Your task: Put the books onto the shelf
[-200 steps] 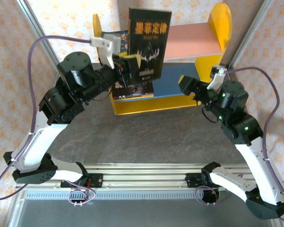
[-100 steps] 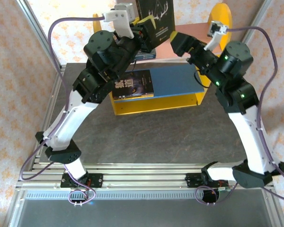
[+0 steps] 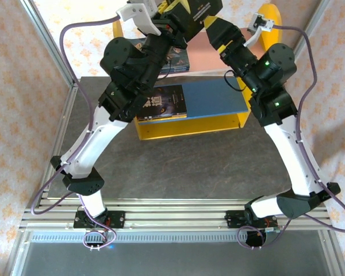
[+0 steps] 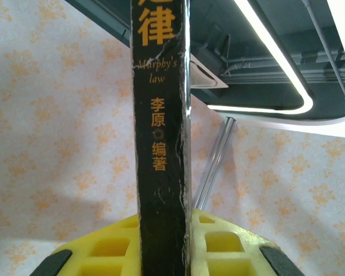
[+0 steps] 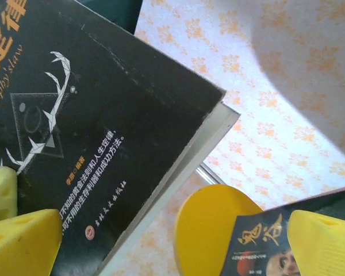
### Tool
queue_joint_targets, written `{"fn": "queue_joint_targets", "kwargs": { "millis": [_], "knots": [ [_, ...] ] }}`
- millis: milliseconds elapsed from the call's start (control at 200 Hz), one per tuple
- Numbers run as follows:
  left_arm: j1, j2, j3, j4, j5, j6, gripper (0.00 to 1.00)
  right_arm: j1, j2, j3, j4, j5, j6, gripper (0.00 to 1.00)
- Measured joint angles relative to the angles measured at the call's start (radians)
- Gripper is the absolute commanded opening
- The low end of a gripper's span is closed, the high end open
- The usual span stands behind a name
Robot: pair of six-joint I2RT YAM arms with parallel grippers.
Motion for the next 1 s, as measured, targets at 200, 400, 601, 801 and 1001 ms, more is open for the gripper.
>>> {"fn": "queue_joint_targets", "kwargs": {
  "millis": [200, 400, 601, 801, 1001],
  "knots": [
    [0.003, -0.008, -0.093, 0.055, -0.001, -0.043, 0.0, -0.003, 0.062, -0.034, 0.186, -0.032, 0.118, 0.97],
    [0.013, -0.01, -0.138, 0.137, -0.009, -0.094, 0.0, -0.003, 0.101, -0.051, 0.317, -0.061, 0.199, 0.82],
    [0.013, -0.011, -0.176, 0.216, -0.037, -0.138, 0.0, -0.003, 0.124, -0.059, 0.425, -0.079, 0.244, 0.49],
    [0.019, -0.013, -0.193, 0.239, -0.065, -0.152, 0.05, -0.009, 0.126, -0.098, 0.515, -0.075, 0.27, 0.26],
    [0.035, -0.035, -0.237, 0.241, -0.072, -0.152, 0.38, -0.009, 0.129, -0.109, 0.568, -0.08, 0.281, 0.11]
  ]
}}
